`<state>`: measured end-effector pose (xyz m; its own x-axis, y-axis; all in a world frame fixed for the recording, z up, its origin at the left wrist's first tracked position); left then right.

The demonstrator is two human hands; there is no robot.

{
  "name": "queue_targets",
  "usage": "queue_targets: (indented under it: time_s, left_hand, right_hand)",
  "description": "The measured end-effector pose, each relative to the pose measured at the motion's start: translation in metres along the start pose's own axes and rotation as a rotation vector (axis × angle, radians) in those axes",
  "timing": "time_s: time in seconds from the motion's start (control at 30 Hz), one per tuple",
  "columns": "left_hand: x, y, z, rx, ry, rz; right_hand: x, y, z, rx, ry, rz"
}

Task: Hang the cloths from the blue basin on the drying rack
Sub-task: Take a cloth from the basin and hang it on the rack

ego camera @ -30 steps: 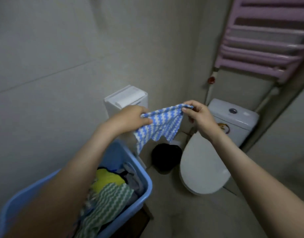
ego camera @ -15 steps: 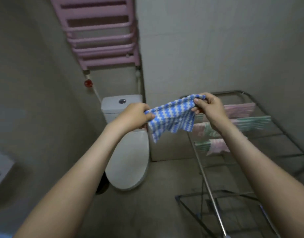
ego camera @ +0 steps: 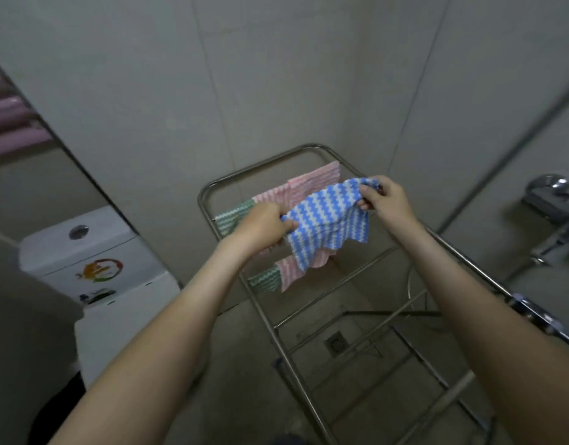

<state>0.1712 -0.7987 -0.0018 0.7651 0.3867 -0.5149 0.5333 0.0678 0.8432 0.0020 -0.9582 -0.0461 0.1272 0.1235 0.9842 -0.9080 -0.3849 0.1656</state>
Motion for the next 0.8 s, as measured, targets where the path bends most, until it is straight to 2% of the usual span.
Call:
queue_targets:
  time_s: [0.17, 0.33, 0.43, 0.5, 0.57, 0.6, 0.67, 0.73, 0.8]
  left_hand:
    - [-0.002, -0.032, 0.048, 0.145, -0.06, 0.023]
    - [0.005, -0.05, 0.082, 0.179, -0.095, 0.024]
    - [0.021, -0.061, 0.105, 0.208, -0.058, 0.037]
    - [0.03, -0.071, 0.118, 0.213, -0.027, 0.067]
    - [0.037, -0.083, 0.126, 0.182, 0.012, 0.094]
    - [0.039, -0.089, 0.129, 0.155, 0.021, 0.101]
    - [0.039, -0.105, 0.135, 0.161, -0.021, 0.099]
    - [0.034, -0.119, 0.137, 0.315, -0.087, 0.068]
    - [0.03, -0.132, 0.138, 0.507, -0.088, 0.097]
  right_hand:
    - [-0.042, 0.023, 0.021, -0.119, -0.083, -0.105]
    - [-0.075, 0.02, 0.042, -0.182, -0.166, -0.204]
    - [-0.095, 0.008, 0.055, -0.167, -0.232, -0.291]
    - [-0.101, 0.0, 0.06, -0.095, -0.258, -0.319]
    - [-0.105, -0.006, 0.06, 0.067, -0.227, -0.34]
    - [-0.107, -0.01, 0.059, 0.177, -0.187, -0.405]
    - [-0.115, -0.016, 0.057, 0.411, -0.078, -0.716]
    - [-0.121, -0.023, 0.052, 0.617, 0.029, -0.99]
    - [-0.128, -0.026, 0.053, 0.693, 0.02, -1.173]
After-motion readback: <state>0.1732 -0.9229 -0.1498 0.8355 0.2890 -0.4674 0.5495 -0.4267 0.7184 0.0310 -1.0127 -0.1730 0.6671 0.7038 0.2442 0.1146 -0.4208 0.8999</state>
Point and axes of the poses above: each hand's wrist, its own z-axis towards the middle knuckle, its own y-axis out of the back of the hand, x = y × z, the point moved 1 cm from there along z, towards the middle knuckle
